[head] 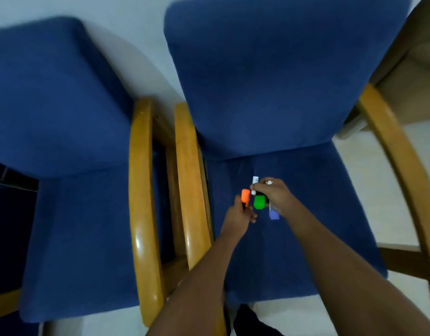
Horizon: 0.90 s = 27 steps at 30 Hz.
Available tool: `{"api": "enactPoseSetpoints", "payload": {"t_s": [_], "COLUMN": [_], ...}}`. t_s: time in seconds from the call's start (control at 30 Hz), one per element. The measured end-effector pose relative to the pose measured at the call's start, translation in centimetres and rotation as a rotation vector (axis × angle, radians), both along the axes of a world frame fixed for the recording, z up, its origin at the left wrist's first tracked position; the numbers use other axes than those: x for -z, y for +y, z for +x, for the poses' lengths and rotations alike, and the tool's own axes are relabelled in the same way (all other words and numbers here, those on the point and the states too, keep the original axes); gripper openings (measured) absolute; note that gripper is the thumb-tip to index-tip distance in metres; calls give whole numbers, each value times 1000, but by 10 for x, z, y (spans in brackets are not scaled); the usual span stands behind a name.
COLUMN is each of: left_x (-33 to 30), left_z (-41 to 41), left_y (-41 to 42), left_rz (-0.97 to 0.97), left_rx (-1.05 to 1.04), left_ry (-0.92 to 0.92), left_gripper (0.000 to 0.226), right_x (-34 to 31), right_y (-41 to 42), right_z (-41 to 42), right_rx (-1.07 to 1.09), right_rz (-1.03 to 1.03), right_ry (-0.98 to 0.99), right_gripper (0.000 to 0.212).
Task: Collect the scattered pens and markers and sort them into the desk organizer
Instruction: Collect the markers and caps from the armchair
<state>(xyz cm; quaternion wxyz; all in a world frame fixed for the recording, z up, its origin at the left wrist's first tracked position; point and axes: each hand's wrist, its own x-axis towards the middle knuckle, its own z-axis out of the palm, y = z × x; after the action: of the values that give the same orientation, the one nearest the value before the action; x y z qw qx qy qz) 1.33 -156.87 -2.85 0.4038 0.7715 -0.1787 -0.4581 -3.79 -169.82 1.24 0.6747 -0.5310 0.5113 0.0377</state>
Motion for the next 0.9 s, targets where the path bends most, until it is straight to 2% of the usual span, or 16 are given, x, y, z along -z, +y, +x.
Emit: {"api": "enactPoseSetpoints", "payload": {"t_s": [0.07, 0.27, 0.4, 0.47, 0.57, 0.67, 0.8, 0.9], "left_x": [-40, -141, -202, -225, -247, -249, -239, -245], "left_z": [15, 45, 30, 5, -40, -110, -192, -229], "left_y": [-6, -18, -16, -15, -21, -23, -23, -15], "left_rz": [-74, -190, -234, -311, -433, -468, -431, -389], "left_rx": [-88, -214, -349, -472, -704, -871, -950, -976], "left_ry": [9, 3, -110, -118, -47, 20, 76, 110], "left_gripper": [3, 12, 37, 41, 30, 18, 17, 7], "right_x": [-46, -164, -216, -240, -254, -257, -255, -250], "right_y": [-3, -6, -8, -9, -10, -8, 4, 16], "right_z": [16, 45, 34, 11, -28, -88, -163, -201], "right_rx": [-27, -115, -133, -165, -155, -107, -32, -77], "right_rz": [-35, -109, -80, -72, 23, 194, 376, 420], "right_ry": [-47, -168, -296, -342, -383, -373, -322, -233], "right_gripper": [16, 18, 16, 17, 18, 20, 24, 22]}}
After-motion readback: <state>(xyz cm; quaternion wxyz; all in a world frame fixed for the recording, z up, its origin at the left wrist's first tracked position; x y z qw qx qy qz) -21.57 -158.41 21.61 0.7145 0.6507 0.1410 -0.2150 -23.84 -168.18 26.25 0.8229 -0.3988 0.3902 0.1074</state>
